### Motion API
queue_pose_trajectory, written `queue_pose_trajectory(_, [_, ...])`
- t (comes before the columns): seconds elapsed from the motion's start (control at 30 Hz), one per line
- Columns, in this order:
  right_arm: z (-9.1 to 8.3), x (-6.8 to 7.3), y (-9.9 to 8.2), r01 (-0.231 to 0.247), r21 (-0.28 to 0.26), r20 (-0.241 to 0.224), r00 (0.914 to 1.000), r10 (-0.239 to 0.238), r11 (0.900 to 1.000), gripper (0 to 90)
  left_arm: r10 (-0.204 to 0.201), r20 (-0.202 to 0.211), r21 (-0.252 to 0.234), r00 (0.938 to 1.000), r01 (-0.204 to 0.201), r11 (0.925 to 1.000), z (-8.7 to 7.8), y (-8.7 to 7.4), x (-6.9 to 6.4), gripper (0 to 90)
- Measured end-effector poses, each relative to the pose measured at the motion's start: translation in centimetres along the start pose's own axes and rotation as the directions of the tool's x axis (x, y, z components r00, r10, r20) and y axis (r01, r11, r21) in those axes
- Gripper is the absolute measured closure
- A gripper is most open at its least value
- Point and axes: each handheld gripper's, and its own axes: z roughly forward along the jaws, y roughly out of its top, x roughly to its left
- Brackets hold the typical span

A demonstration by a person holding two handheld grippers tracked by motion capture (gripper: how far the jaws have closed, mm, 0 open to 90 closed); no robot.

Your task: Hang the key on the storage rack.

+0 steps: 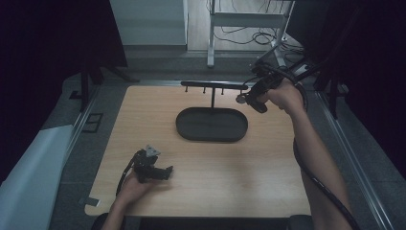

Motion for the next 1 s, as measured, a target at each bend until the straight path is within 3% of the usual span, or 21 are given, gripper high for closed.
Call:
queue_pose_trajectory(0.27, [-0.2, -0.5, 0.4, -0.026, -0.016, 0.018, 0.9995, 0.027, 0.9995, 49.1, 0.0, 0.0, 0.0, 1.0, 0.0, 1.0, 0.0, 0.0, 0.0, 0.0])
queue_pose_trajectory(0.5, [0.1, -1.8, 0.4, -0.071, -0.031, 0.041, 0.9965, 0.072, 0.997, 49.1, 0.001, 0.002, 0.002, 1.0, -0.001, 1.0, 0.0, 0.0, 0.0, 0.0])
queue_pose_trajectory(0.83, [2.0, -3.6, -0.3, -0.128, -0.015, 0.064, 0.9897, 0.128, 0.9917, 49.1, 0.001, 0.003, 0.003, 1.0, -0.001, 1.0, 0.0, 0.0, 0.0, 0.0])
queue_pose_trajectory(1.0, [3.1, -3.8, -0.3, -0.126, -0.001, 0.082, 0.9887, 0.126, 0.992, 49.1, 0.003, 0.003, 0.003, 1.0, -0.003, 1.0, 0.0, 0.0, 0.0, 0.0])
